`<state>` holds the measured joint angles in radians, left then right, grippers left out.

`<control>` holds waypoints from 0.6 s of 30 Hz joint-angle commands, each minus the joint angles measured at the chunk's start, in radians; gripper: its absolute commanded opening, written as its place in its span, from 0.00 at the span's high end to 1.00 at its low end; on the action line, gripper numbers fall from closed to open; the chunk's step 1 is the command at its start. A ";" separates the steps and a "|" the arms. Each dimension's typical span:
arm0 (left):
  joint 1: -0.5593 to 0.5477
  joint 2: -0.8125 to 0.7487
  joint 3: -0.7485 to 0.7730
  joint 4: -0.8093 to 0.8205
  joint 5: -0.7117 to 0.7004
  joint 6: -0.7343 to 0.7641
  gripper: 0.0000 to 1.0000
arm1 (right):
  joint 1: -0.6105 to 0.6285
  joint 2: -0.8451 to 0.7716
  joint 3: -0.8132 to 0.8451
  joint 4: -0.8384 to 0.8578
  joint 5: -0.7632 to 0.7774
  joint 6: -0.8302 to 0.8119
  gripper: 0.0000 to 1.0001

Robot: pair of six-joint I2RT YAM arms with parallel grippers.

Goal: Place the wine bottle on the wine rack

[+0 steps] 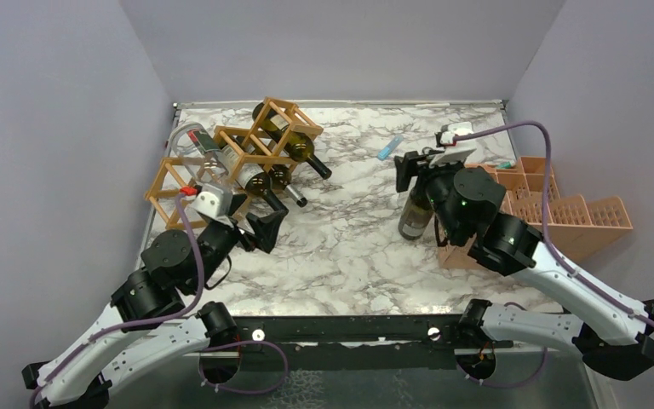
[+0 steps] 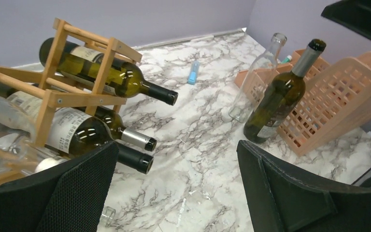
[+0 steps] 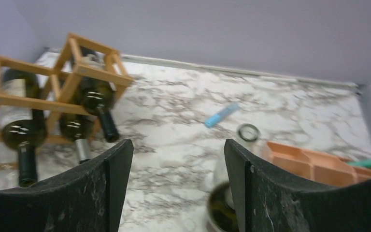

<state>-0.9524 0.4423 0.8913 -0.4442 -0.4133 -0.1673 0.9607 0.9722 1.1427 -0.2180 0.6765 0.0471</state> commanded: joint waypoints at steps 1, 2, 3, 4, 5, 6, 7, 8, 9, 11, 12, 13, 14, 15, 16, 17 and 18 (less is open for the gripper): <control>-0.003 0.016 -0.071 0.121 0.080 0.015 0.01 | 0.002 -0.023 0.020 -0.242 0.318 0.062 0.29; -0.003 0.022 -0.086 0.143 0.089 0.012 0.01 | 0.002 -0.023 0.030 -0.297 0.339 0.105 0.29; -0.003 0.030 -0.100 0.163 0.097 0.008 0.01 | 0.003 -0.022 0.041 -0.354 0.354 0.152 0.29; -0.003 0.040 -0.116 0.187 0.105 0.003 0.01 | 0.002 -0.021 0.050 -0.405 0.358 0.203 0.29; -0.003 0.050 -0.129 0.216 0.125 0.000 0.01 | 0.003 -0.019 0.052 -0.442 0.356 0.233 0.29; -0.003 0.063 -0.138 0.232 0.142 -0.003 0.01 | 0.001 -0.017 0.050 -0.467 0.352 0.258 0.29; -0.003 0.079 -0.142 0.243 0.162 -0.007 0.01 | 0.002 -0.015 0.046 -0.482 0.351 0.276 0.29; -0.003 0.094 -0.144 0.250 0.180 -0.011 0.01 | 0.002 -0.010 0.041 -0.491 0.348 0.287 0.29; -0.003 0.115 -0.144 0.255 0.195 -0.015 0.01 | 0.002 -0.004 0.038 -0.499 0.344 0.298 0.29; -0.004 0.144 -0.140 0.257 0.214 -0.022 0.01 | -0.004 0.011 0.035 -0.505 0.330 0.313 0.29; -0.003 0.155 -0.138 0.256 0.221 -0.027 0.01 | -0.010 0.018 0.033 -0.501 0.319 0.314 0.29; -0.003 0.162 -0.138 0.256 0.228 -0.031 0.01 | -0.015 0.026 0.030 -0.492 0.312 0.313 0.29; -0.003 0.168 -0.138 0.256 0.234 -0.035 0.01 | -0.022 0.032 0.025 -0.481 0.301 0.310 0.29; -0.003 0.172 -0.139 0.259 0.239 -0.041 0.01 | -0.031 0.041 0.021 -0.466 0.284 0.301 0.29; -0.003 0.172 -0.142 0.262 0.244 -0.046 0.01 | -0.043 0.047 0.015 -0.446 0.266 0.289 0.29; -0.003 0.172 -0.146 0.265 0.249 -0.053 0.01 | -0.059 0.053 0.007 -0.420 0.244 0.277 0.29; -0.003 0.170 -0.149 0.269 0.254 -0.058 0.01 | -0.077 0.060 0.001 -0.406 0.227 0.272 0.29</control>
<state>-0.9524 0.6243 0.7544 -0.2325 -0.2180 -0.1894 0.9298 1.0134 1.1622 -0.6678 0.9493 0.3145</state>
